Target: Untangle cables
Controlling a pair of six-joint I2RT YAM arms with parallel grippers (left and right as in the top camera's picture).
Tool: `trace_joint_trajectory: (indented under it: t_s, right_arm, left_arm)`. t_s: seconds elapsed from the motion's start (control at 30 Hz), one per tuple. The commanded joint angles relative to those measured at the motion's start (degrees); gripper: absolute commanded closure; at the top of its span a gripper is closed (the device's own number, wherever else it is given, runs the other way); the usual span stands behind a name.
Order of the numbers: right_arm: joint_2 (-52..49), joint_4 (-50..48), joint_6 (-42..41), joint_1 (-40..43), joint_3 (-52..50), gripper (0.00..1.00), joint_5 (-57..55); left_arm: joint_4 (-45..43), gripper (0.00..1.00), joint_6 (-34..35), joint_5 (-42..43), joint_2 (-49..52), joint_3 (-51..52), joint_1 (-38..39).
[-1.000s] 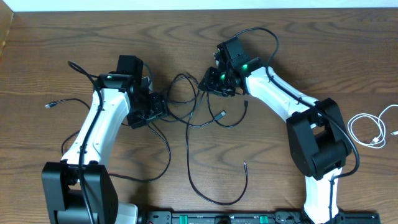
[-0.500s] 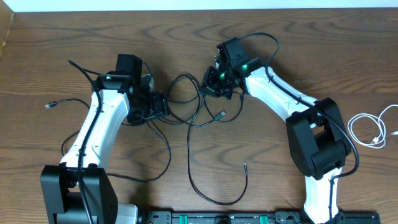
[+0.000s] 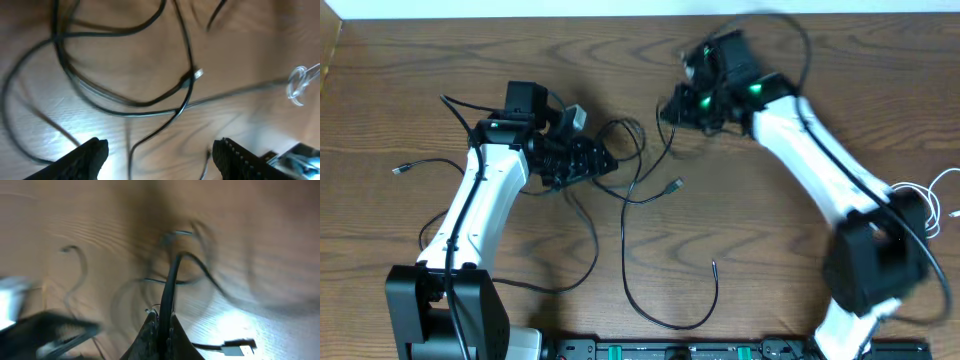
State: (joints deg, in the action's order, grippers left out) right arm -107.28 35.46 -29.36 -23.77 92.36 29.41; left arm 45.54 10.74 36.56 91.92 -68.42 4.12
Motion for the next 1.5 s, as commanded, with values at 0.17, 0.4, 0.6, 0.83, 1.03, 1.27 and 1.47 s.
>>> trace_joint_trajectory:
  t_s: [0.17,0.4,0.6,0.83,1.03,1.27,1.47]
  right_arm:
    - [12.7,-3.8,16.4,-0.5,1.6,0.99,-4.0]
    - [21.9,-9.9,22.0,0.3,1.6,0.99,-14.7]
    - [24.9,-3.8,22.0,2.6,1.6,0.99,-30.3]
    - [22.9,8.5,21.0,9.0,1.6,0.99,-40.0]
    - [18.7,17.7,14.7,16.0,1.6,0.99,-39.8]
    - [13.2,24.1,13.5,17.5,1.6,0.99,-39.8]
    - [10.3,25.7,11.6,18.9,1.6,0.99,-39.3]
  left_arm:
    - [-4.1,0.27,8.5,3.3,-0.9,0.1,2.3]
    - [-4.5,0.27,8.5,0.2,-0.9,0.1,5.2]
    - [-4.4,0.27,8.7,-1.8,-0.9,0.1,5.5]
    - [-4.5,0.27,8.7,-4.6,-0.9,0.1,5.5]
    - [-4.5,0.27,8.7,-5.1,-0.9,0.1,5.5]
    - [-4.2,0.27,8.7,-5.6,-0.9,0.1,6.1]
    - [-3.0,0.27,10.7,-13.7,-0.9,-0.7,9.9]
